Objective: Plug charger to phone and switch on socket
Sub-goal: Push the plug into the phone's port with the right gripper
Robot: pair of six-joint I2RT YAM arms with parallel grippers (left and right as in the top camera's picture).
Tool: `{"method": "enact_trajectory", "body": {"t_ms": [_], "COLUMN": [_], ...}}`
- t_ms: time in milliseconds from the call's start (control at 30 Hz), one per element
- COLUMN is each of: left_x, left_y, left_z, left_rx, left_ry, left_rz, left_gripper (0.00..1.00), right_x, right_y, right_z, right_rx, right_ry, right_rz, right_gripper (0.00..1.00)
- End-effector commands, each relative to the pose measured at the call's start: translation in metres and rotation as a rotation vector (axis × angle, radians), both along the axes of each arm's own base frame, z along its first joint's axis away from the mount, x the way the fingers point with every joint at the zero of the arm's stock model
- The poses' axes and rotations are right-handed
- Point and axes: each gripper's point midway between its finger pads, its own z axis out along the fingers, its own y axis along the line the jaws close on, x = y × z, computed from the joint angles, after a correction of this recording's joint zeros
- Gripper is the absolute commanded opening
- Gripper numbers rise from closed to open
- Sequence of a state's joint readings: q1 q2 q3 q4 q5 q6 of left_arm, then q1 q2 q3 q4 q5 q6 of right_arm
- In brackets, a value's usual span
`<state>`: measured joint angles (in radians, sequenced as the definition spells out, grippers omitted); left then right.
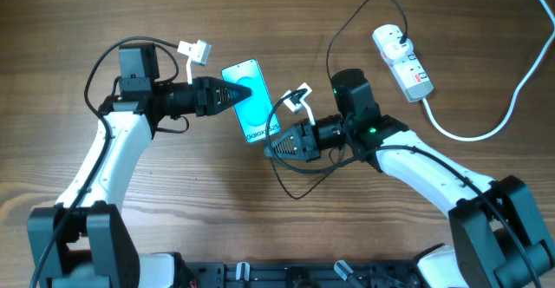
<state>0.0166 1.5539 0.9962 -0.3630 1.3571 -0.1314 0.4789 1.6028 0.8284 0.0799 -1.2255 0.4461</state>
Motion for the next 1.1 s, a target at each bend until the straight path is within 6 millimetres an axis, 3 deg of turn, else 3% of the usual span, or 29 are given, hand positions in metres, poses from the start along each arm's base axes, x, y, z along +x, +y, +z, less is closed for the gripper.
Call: {"method": "enact_trajectory", "body": {"t_ms": [0, 300, 533, 700, 833, 1000, 1067], "left_x": [-0.02, -0.007, -0.005, -0.004, 0.005, 0.016, 0.02], "left_y": [-0.021, -0.009, -0.002, -0.002, 0.003, 0.011, 0.014], "left_z": [-0.011, -0.014, -0.014, -0.014, -0.028, -0.043, -0.047], "left_rx": [0.006, 0.023, 0.018, 0.01, 0.064, 0.127, 0.141], "left_ry": [0.043, 0.086, 0.124, 0.183, 0.296, 0.403, 0.431], "left_rz": [-0.07, 0.003, 0.028, 0.04, 0.131, 0.249, 0.282], "left_gripper": [0.04, 0.04, 0.04, 0.04, 0.04, 0.04, 0.04], "right_x": [0.032, 0.028, 0.028, 0.04, 0.06, 0.078, 0.081], "right_y": [-0.001, -0.003, -0.003, -0.006, -0.012, -0.018, -0.018], "right_z": [0.009, 0.003, 0.003, -0.003, -0.016, -0.024, -0.022], "right_rx": [-0.023, -0.05, -0.051, -0.088, -0.17, -0.23, -0.226], "right_ry": [-0.086, -0.037, -0.043, -0.065, -0.104, -0.143, -0.159], "right_rz": [-0.104, -0.103, -0.106, -0.165, -0.275, -0.367, -0.378], "right_gripper": [0.11, 0.23, 0.38, 0.58, 0.7, 0.99, 0.99]}}
